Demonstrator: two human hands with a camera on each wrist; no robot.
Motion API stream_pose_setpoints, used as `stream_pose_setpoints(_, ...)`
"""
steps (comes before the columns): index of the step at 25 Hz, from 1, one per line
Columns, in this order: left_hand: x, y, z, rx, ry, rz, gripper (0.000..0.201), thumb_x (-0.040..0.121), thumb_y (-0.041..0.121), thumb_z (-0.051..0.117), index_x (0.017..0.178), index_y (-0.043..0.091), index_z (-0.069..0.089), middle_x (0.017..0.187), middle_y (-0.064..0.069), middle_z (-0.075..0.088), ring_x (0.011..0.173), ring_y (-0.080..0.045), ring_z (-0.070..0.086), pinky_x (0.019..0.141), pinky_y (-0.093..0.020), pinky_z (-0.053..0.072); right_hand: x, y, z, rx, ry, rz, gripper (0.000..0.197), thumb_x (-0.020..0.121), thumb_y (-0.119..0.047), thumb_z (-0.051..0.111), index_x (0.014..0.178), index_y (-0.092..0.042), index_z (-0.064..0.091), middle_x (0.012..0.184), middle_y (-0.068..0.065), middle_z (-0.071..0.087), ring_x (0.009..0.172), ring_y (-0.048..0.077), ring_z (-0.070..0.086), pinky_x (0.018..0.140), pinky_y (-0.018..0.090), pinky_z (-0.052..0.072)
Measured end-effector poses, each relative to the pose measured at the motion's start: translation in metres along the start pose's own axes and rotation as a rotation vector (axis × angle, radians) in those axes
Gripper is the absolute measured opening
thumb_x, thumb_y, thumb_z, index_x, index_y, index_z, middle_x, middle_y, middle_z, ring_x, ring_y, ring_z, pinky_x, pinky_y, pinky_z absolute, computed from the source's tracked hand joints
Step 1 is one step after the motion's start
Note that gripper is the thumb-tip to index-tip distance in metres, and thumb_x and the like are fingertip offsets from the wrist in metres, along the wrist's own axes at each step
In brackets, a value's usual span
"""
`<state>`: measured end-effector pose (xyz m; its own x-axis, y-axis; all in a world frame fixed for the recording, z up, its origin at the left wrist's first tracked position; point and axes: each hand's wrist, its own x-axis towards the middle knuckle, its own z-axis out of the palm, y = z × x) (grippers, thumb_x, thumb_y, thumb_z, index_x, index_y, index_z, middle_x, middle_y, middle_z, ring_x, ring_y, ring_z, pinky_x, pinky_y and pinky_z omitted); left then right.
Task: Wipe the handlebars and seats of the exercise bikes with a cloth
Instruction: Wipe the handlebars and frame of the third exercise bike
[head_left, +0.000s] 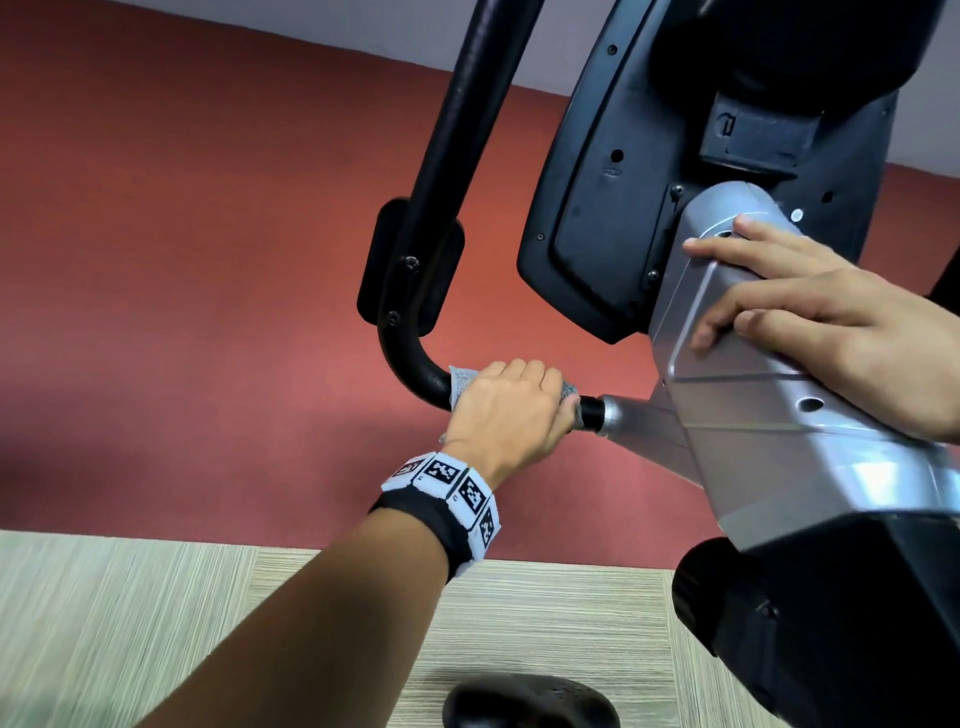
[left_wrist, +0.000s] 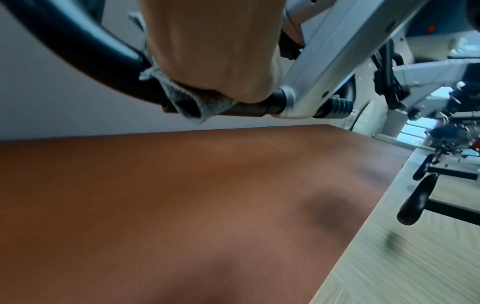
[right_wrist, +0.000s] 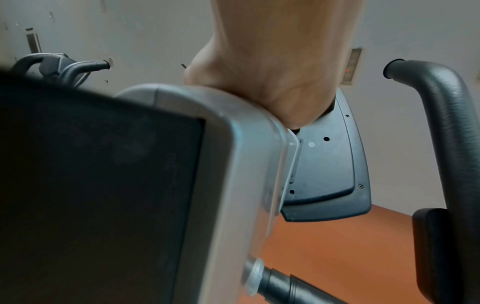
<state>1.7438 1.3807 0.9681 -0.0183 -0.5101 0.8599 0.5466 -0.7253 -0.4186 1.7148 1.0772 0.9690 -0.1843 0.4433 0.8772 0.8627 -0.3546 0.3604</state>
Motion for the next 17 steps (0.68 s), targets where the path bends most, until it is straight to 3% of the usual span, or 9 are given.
stream_pose_setpoints(2, 0.006, 0.005, -0.006, 0.021, -0.025, -0.088, 0.047, 0.099, 0.040, 0.029, 0.075, 0.018, 0.063, 0.068, -0.001, 0.064, 0.059, -0.023, 0.057, 0.060, -0.033, 0.032, 0.000, 0.001, -0.001, -0.011, -0.002, 0.001, 0.032, 0.088, -0.043, 0.041, 0.097, -0.048, 0.071, 0.155, -0.033, 0.036, 0.150, -0.012, 0.007, 0.116, 0.014, 0.006)
stream_pose_setpoints(4, 0.007, 0.007, -0.005, 0.008, -0.043, -0.098, 0.048, 0.100, 0.040, 0.028, 0.078, 0.018, 0.065, 0.071, -0.001, 0.066, 0.062, -0.022, 0.058, 0.062, -0.034, 0.032, 0.000, 0.003, 0.000, -0.024, -0.008, -0.008, 0.032, 0.089, -0.041, 0.041, 0.097, -0.048, 0.071, 0.156, -0.031, 0.036, 0.150, -0.011, 0.006, 0.116, 0.015, 0.006)
stream_pose_setpoints(7, -0.010, -0.023, 0.003, -0.058, -0.036, 0.143, 0.051, 0.103, 0.045, 0.029, 0.108, 0.011, 0.067, 0.091, -0.005, 0.067, 0.080, -0.026, 0.062, 0.073, -0.038, 0.047, 0.001, 0.003, 0.000, -0.024, -0.012, 0.003, 0.038, 0.084, -0.050, 0.035, 0.098, -0.049, 0.070, 0.156, -0.031, 0.035, 0.150, -0.011, 0.005, 0.118, 0.020, 0.006)
stream_pose_setpoints(8, -0.015, -0.034, 0.002, -0.058, -0.023, 0.139, 0.052, 0.103, 0.047, 0.029, 0.112, 0.011, 0.066, 0.092, -0.005, 0.067, 0.080, -0.026, 0.063, 0.072, -0.038, 0.048, 0.002, 0.002, 0.000, -0.024, -0.011, 0.005, 0.039, 0.083, -0.051, 0.034, 0.098, -0.049, 0.070, 0.156, -0.032, 0.035, 0.150, -0.011, 0.005, 0.118, 0.021, 0.007)
stream_pose_setpoints(10, -0.016, -0.035, -0.004, -0.037, 0.003, -0.015, 0.047, 0.102, 0.046, 0.032, 0.096, 0.015, 0.067, 0.078, -0.003, 0.064, 0.069, -0.025, 0.062, 0.062, -0.036, 0.046, 0.000, 0.001, -0.001, -0.022, -0.006, 0.002, 0.038, 0.083, -0.050, 0.035, 0.097, -0.049, 0.070, 0.156, -0.032, 0.035, 0.150, -0.012, 0.006, 0.119, 0.021, 0.007)
stream_pose_setpoints(12, -0.013, -0.025, -0.009, -0.057, 0.007, -0.109, 0.044, 0.102, 0.043, 0.033, 0.087, 0.015, 0.064, 0.072, -0.004, 0.062, 0.065, -0.027, 0.061, 0.062, -0.037, 0.045, -0.001, 0.002, -0.001, -0.015, -0.005, 0.001, 0.034, 0.086, -0.046, 0.038, 0.097, -0.048, 0.071, 0.155, -0.032, 0.036, 0.150, -0.012, 0.006, 0.118, 0.019, 0.006)
stream_pose_setpoints(15, -0.027, -0.037, -0.005, -0.011, -0.049, 0.074, 0.053, 0.104, 0.045, 0.031, 0.117, 0.006, 0.065, 0.104, -0.013, 0.068, 0.097, -0.033, 0.065, 0.086, -0.043, 0.052, 0.002, 0.003, -0.001, -0.020, -0.009, 0.006, 0.033, 0.088, -0.042, 0.039, 0.098, -0.049, 0.071, 0.155, -0.032, 0.037, 0.150, -0.011, 0.007, 0.119, 0.022, 0.007)
stream_pose_setpoints(16, -0.027, -0.041, -0.008, 0.006, -0.071, 0.076, 0.055, 0.104, 0.046, 0.030, 0.118, 0.005, 0.065, 0.108, -0.015, 0.069, 0.098, -0.033, 0.065, 0.088, -0.043, 0.052, 0.002, 0.002, -0.001, -0.027, -0.007, 0.001, 0.033, 0.088, -0.041, 0.040, 0.098, -0.049, 0.070, 0.155, -0.032, 0.037, 0.150, -0.011, 0.007, 0.119, 0.022, 0.007)
stream_pose_setpoints(17, -0.023, -0.041, -0.013, 0.008, -0.098, 0.020, 0.053, 0.103, 0.047, 0.029, 0.107, 0.008, 0.066, 0.100, -0.013, 0.070, 0.089, -0.032, 0.066, 0.080, -0.041, 0.051, 0.001, 0.003, 0.000, -0.030, -0.001, -0.005, 0.033, 0.089, -0.040, 0.040, 0.098, -0.049, 0.070, 0.155, -0.032, 0.037, 0.150, -0.011, 0.007, 0.118, 0.021, 0.007)
